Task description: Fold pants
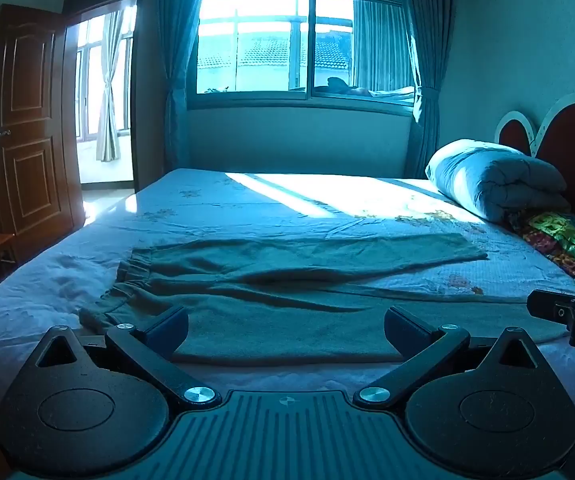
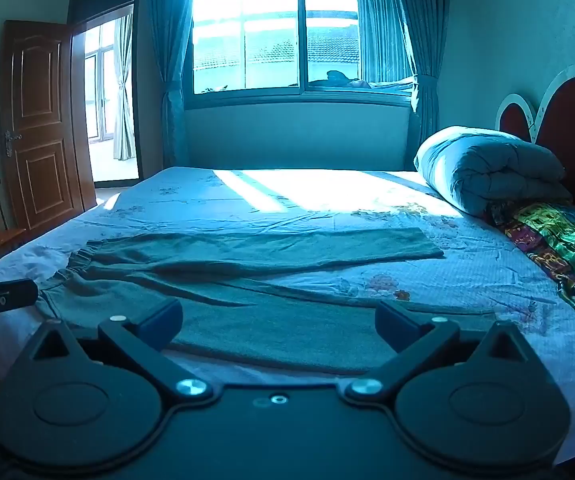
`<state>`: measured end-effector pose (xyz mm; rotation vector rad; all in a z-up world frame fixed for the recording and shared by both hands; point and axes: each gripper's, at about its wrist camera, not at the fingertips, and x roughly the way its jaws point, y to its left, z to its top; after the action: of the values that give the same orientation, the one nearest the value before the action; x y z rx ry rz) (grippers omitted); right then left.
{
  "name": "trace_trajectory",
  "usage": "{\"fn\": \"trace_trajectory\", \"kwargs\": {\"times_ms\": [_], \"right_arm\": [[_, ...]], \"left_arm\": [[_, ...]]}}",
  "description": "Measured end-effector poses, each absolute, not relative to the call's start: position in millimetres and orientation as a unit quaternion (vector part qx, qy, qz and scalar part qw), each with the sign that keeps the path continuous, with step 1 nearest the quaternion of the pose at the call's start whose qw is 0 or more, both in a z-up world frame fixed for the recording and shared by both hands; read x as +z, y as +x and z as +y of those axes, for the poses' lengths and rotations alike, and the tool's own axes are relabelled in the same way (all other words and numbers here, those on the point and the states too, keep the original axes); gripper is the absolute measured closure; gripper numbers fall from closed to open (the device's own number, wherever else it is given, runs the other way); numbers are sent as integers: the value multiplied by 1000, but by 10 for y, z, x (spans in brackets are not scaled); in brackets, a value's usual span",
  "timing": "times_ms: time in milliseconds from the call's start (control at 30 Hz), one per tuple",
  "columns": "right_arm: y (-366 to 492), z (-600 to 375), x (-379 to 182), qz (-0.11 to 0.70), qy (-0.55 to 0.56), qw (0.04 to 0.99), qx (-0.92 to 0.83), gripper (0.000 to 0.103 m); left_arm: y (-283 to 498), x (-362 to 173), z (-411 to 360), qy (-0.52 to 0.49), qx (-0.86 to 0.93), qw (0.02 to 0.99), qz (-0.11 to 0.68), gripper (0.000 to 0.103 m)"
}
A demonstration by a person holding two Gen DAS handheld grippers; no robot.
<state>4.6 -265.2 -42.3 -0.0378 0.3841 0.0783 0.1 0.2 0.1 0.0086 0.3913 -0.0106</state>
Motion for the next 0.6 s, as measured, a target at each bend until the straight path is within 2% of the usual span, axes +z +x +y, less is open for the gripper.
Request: {"fn": "trace_trajectory", "kwargs": {"times_ms": [600], "right_arm": [[49, -2680, -415, 192, -8, 981, 37, 6]], "left_arm": [[23, -26, 16, -1, -3, 979, 204, 0]]}}
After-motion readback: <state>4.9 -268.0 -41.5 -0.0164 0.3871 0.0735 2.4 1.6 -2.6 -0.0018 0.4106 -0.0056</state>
